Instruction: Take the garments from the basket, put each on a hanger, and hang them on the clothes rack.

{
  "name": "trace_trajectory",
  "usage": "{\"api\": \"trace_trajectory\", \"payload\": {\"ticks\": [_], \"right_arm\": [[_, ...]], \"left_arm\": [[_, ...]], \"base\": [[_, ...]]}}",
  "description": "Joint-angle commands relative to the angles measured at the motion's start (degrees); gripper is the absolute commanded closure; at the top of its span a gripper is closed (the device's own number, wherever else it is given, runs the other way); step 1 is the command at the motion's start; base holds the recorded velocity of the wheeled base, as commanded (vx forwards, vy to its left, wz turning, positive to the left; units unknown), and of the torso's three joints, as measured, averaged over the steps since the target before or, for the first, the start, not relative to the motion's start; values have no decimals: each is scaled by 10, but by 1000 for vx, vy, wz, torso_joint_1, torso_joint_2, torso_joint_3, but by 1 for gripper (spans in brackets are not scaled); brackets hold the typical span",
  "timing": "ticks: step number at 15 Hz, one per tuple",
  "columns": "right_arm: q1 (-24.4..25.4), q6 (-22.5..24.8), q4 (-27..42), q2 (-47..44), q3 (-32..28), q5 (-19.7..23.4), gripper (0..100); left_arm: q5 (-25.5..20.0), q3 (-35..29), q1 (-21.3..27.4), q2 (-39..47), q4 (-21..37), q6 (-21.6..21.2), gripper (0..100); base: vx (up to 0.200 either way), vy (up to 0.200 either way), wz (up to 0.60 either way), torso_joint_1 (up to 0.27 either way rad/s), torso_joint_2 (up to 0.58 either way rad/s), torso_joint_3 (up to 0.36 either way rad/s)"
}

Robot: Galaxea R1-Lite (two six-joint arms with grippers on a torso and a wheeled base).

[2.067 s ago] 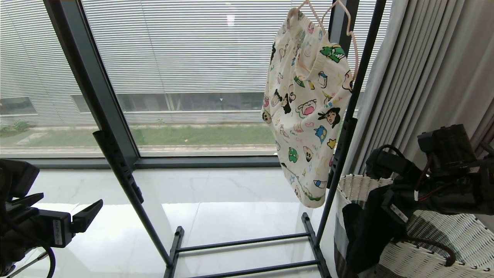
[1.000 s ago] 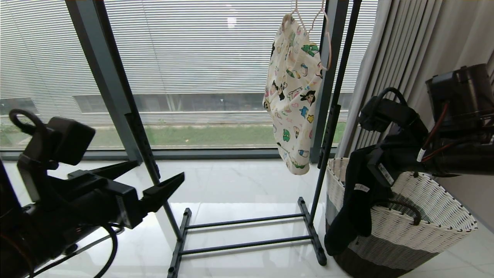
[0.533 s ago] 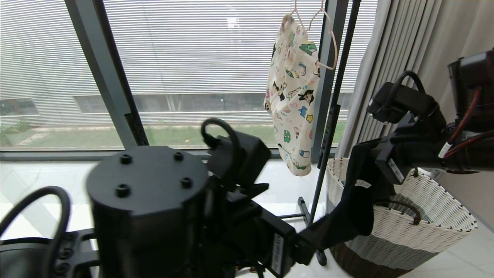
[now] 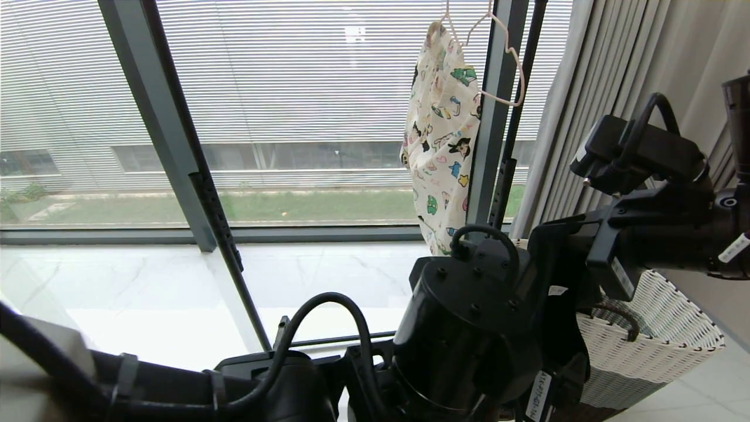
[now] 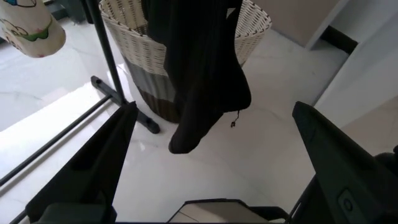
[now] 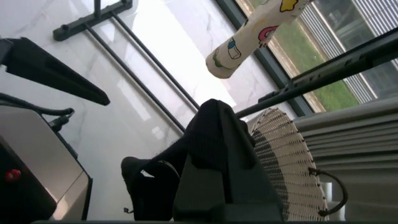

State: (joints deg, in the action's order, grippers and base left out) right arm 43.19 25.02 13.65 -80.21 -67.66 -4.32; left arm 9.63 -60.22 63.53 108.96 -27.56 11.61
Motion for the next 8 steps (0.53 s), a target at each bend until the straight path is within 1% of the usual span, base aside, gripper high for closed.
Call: {"api": "trace_trajectory", "payload": {"ticks": [1, 3, 5, 8], "right_arm": [[14, 0, 0, 1, 1, -5, 100], [22, 0, 0, 1, 1, -5, 100], [34, 0, 0, 1, 1, -6, 100], [41, 0, 0, 1, 1, -7, 100]], "left_arm": [[8, -36, -4, 55, 0, 3, 0], [43, -42, -18, 87, 1, 3, 0], [62, -51, -24, 111, 1, 3, 0], [65, -57, -38, 122, 1, 3, 0]], "base": [[0, 0, 0, 0, 0, 0], [0, 0, 0, 0, 0, 0], [0, 0, 0, 0, 0, 0], [0, 0, 0, 0, 0, 0]]}}
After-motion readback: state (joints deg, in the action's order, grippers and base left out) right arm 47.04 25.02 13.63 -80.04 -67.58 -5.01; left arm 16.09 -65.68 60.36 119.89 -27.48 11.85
